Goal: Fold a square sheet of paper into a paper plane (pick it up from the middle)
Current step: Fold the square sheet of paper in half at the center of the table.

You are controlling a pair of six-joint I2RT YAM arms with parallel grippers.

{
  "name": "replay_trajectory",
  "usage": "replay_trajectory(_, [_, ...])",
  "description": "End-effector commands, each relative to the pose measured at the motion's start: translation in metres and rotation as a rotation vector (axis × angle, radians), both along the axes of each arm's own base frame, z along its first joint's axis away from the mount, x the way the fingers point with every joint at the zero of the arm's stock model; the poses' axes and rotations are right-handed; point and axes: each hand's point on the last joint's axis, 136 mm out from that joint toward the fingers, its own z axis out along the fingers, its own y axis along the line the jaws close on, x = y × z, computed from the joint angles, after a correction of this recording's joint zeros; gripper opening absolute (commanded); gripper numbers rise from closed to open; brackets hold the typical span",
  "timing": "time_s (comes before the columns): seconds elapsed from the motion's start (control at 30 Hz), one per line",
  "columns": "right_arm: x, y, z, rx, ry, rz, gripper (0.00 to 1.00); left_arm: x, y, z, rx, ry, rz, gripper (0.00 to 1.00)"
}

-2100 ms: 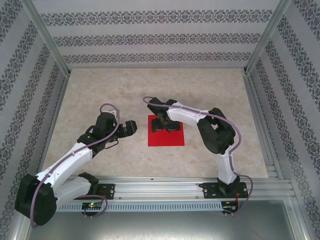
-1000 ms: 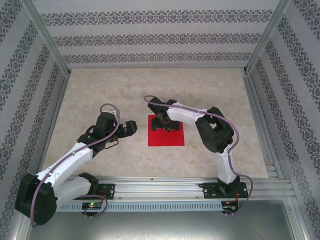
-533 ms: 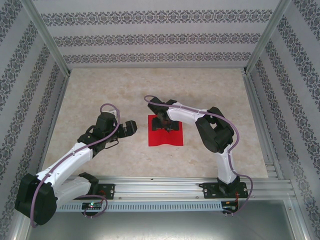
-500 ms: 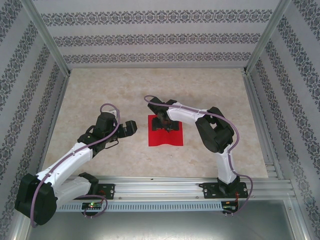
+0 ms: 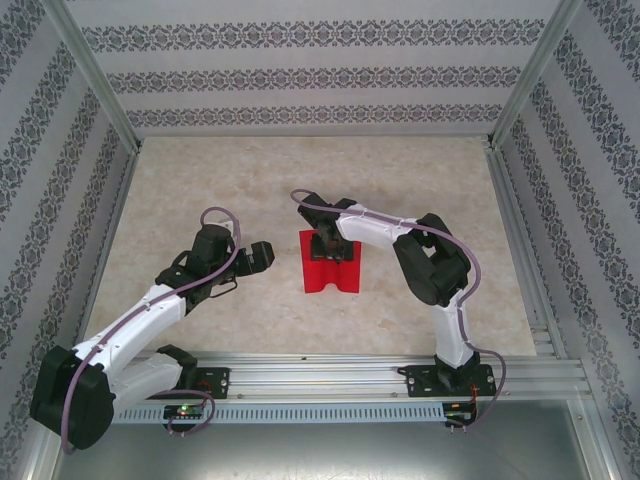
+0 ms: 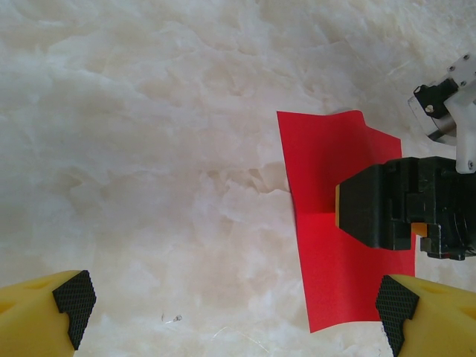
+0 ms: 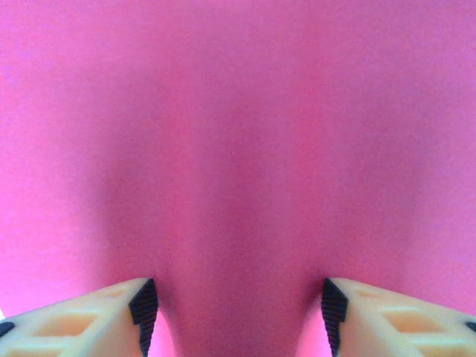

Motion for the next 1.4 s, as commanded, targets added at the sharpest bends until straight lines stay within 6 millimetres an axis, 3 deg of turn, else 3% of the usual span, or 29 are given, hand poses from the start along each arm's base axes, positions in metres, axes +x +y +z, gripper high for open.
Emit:
replay_trajectory(0.0, [-0.001,0.0,0.015,0.042,-0.012,-0.004,0.56,0.005,0.003,0.009,-0.007,-0.005,0.022,1.0])
replay_trajectory(0.1, [0.0,-0.004,0.022,0.059,-0.022,-0.027,0.45,0.006,0.002,0.009,-0.007,-0.001,0.021,1.0])
replay_trajectory(0.2, [0.0,-0.007,0.024,0.083,-0.027,-0.042,0.39,0.006,0.003,0.009,-0.004,0.0,0.02,1.0])
replay_trajectory(0.4, [0.0,-0.005,0.034,0.134,-0.039,-0.048,0.36,0.005,0.003,0.007,-0.003,0.007,0.02,1.0])
replay_trajectory(0.53, [0.003,0.013,0.061,0.29,-0.067,-0.046,0.35,0.006,0.001,0.009,-0.009,0.008,0.019,1.0])
replay_trajectory(0.73, [0.017,0.041,0.12,0.728,-0.151,-0.099,0.37,0.007,-0.001,0.012,-0.015,0.008,0.013,1.0])
replay_trajectory(0.8, [0.021,0.042,0.126,0.832,-0.163,-0.123,0.37,0.008,-0.001,0.012,-0.022,0.008,0.015,1.0])
replay_trajectory(0.9, [0.025,0.038,0.11,0.87,-0.142,-0.17,0.38,0.009,-0.005,0.013,-0.04,0.009,0.009,1.0])
replay_trajectory(1.13, [0.019,0.022,0.048,0.804,-0.097,-0.246,0.41,0.01,-0.013,0.013,-0.06,0.026,-0.026,1.0])
replay_trajectory(1.27, [0.011,0.007,0.029,0.74,-0.069,-0.239,0.48,0.009,-0.015,0.012,-0.058,0.034,-0.039,1.0])
replay_trajectory(1.37, [0.003,0.004,0.026,0.705,-0.049,-0.185,0.54,0.01,-0.017,0.011,-0.068,0.036,-0.044,1.0])
